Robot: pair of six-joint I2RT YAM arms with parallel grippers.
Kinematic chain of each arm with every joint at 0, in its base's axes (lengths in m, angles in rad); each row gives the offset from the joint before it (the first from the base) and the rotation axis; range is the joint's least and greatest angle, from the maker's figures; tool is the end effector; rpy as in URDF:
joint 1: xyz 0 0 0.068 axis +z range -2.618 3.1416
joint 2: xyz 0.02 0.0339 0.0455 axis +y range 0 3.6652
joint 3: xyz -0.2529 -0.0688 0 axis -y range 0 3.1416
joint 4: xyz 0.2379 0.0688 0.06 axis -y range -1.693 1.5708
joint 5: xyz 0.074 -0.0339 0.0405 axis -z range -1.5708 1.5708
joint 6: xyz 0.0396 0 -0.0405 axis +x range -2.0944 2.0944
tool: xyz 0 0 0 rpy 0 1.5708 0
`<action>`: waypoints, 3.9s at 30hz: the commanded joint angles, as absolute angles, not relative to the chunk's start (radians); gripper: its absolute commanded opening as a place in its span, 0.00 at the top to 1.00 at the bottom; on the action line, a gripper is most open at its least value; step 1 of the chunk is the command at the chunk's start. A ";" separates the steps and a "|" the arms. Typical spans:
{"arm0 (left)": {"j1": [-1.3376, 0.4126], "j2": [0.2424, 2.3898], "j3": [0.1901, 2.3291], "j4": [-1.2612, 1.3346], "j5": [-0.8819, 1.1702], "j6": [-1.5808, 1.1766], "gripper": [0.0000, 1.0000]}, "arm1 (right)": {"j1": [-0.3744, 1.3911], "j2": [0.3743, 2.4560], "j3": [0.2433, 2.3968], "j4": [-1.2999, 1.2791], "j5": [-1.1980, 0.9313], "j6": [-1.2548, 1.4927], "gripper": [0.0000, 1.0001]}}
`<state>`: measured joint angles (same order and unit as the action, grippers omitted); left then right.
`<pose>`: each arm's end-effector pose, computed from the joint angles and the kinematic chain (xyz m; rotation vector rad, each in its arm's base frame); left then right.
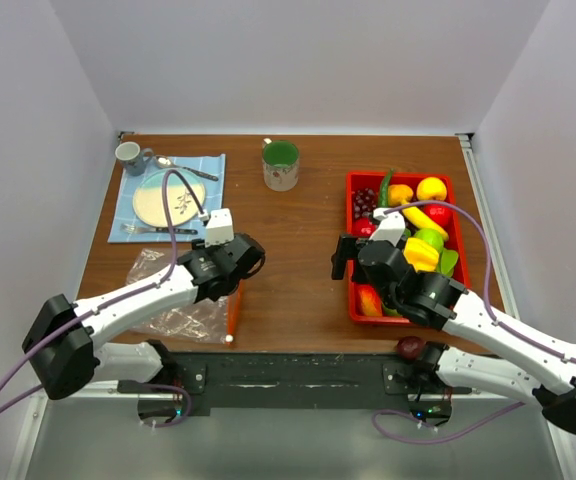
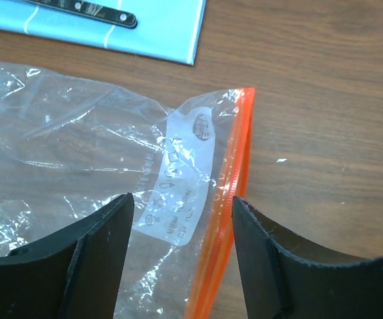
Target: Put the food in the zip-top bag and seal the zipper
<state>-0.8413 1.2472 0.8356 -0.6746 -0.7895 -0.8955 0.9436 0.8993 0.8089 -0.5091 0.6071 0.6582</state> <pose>0.1736 -0.1520 0.2229 -0.2910 2.2308 0.1802 0.1315 0.1430 0.2897 0.0437 2.0684 0.3285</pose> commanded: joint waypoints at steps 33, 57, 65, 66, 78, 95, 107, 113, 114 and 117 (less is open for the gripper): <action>-0.977 1.155 0.623 -0.532 -0.652 -0.891 0.29 | 0.946 0.925 0.787 -0.532 0.646 0.706 0.01; -0.985 1.131 0.749 -0.523 -0.678 -0.862 1.00 | 0.946 0.879 0.775 -0.555 0.640 0.727 0.01; -0.983 1.058 0.805 -0.351 -0.493 -0.759 1.00 | 0.946 0.887 0.822 -0.531 0.583 0.713 0.02; -0.982 1.061 0.811 -0.333 -0.486 -0.755 1.00 | 0.946 0.891 0.821 -0.494 0.554 0.715 0.02; -0.859 1.131 0.847 -0.206 -0.284 -0.742 1.00 | 0.948 1.002 0.787 -0.200 0.247 0.753 0.13; -0.845 1.111 0.926 -0.308 -0.210 -0.727 1.00 | 0.946 1.247 0.882 -0.129 0.368 0.795 0.44; -0.847 1.189 1.196 -0.831 -0.546 -0.716 1.00 | 0.887 1.299 0.937 -0.282 0.469 0.775 0.97; -0.854 1.272 1.279 -0.983 -0.710 -0.756 1.00 | 0.887 1.331 0.963 -0.290 0.450 0.762 0.98; -0.856 1.282 1.288 -0.992 -0.716 -0.761 1.00 | 0.885 1.335 0.966 -0.293 0.445 0.758 0.98; -0.874 1.286 1.269 -0.950 -0.701 -0.773 1.00 | 0.887 1.345 0.982 -0.282 0.414 0.743 0.97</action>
